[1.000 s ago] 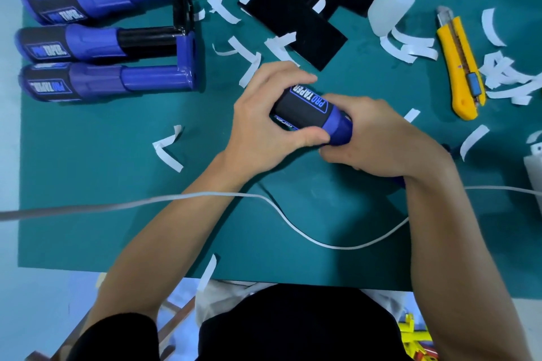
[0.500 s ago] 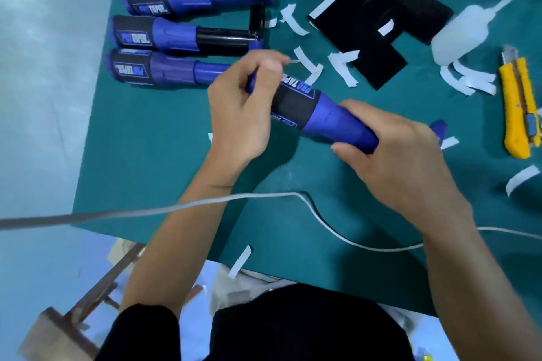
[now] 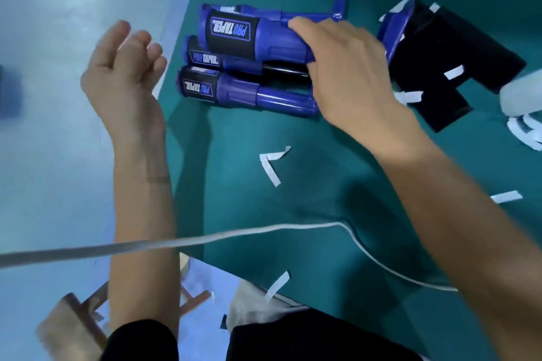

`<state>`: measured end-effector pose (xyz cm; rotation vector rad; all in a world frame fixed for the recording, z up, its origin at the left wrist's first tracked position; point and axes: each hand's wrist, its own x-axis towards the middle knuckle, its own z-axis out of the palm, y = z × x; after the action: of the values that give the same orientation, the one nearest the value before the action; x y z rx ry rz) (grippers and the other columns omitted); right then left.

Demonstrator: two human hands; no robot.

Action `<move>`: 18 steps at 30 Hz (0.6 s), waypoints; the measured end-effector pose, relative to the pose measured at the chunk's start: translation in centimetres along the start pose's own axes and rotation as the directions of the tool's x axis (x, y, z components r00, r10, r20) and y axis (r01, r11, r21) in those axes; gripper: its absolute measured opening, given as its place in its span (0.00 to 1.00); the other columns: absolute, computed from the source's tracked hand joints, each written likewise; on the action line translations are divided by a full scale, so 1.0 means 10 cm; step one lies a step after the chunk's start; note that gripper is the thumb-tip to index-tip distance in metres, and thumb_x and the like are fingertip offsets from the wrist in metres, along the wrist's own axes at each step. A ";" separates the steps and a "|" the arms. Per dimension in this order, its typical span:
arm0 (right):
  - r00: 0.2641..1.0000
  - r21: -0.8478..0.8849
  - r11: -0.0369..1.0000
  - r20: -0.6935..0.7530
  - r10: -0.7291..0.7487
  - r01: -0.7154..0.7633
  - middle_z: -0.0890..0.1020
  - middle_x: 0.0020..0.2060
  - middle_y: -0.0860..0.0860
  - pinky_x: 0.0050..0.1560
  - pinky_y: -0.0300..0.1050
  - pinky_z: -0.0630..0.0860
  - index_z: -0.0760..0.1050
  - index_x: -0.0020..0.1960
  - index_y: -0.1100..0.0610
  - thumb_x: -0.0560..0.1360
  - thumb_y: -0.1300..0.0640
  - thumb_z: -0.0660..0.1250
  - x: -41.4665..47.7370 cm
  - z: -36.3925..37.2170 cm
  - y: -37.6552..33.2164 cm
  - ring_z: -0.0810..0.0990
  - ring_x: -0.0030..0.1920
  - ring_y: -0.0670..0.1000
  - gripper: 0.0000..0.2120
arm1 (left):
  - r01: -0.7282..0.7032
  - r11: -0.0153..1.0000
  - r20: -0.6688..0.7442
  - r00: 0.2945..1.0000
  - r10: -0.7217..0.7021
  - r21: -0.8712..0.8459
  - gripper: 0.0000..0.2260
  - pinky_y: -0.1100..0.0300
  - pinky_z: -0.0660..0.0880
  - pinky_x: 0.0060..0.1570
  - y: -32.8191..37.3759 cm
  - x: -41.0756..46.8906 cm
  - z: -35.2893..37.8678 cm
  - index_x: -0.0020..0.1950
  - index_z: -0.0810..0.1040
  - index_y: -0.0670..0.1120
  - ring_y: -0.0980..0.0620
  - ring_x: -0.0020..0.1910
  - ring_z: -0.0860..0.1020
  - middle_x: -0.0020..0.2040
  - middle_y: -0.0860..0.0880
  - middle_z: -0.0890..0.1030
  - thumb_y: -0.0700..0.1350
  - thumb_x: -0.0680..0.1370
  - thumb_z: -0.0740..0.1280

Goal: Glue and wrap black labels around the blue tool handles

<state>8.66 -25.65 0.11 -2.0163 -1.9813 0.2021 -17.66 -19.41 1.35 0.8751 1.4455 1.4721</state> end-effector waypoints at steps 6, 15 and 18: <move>0.995 0.108 0.993 -0.080 0.059 -0.050 0.81 0.53 0.53 0.52 0.49 0.63 0.72 0.71 0.48 0.73 0.71 0.62 0.38 0.21 0.06 0.75 0.53 0.59 0.31 | 0.109 0.981 -0.177 0.981 -0.080 0.160 0.24 0.60 0.61 0.29 -0.05 0.09 0.01 0.26 0.76 0.50 0.50 0.26 0.64 0.26 0.51 0.68 0.57 0.82 0.66; 0.994 -0.060 0.993 -0.024 -0.105 0.103 0.82 0.55 0.52 0.65 0.52 0.64 0.68 0.75 0.53 0.73 0.69 0.60 0.71 0.47 -0.03 0.74 0.57 0.59 0.32 | -0.239 0.791 0.246 0.962 0.116 0.564 0.27 0.66 0.67 0.72 -0.49 0.04 0.35 0.76 0.72 0.53 0.67 0.72 0.70 0.72 0.60 0.76 0.44 0.76 0.66; 0.990 -0.076 0.988 0.054 -0.132 0.136 0.78 0.59 0.54 0.73 0.53 0.60 0.63 0.79 0.54 0.72 0.69 0.60 0.66 0.48 0.02 0.74 0.60 0.60 0.35 | -0.293 0.772 0.277 0.948 0.157 0.564 0.26 0.55 0.74 0.68 -0.61 0.02 0.38 0.76 0.70 0.52 0.67 0.68 0.73 0.69 0.62 0.77 0.44 0.77 0.65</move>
<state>7.63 -18.57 -3.74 -1.9329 -2.1780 0.1455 -13.53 -18.11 -4.45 1.6014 1.7107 1.0272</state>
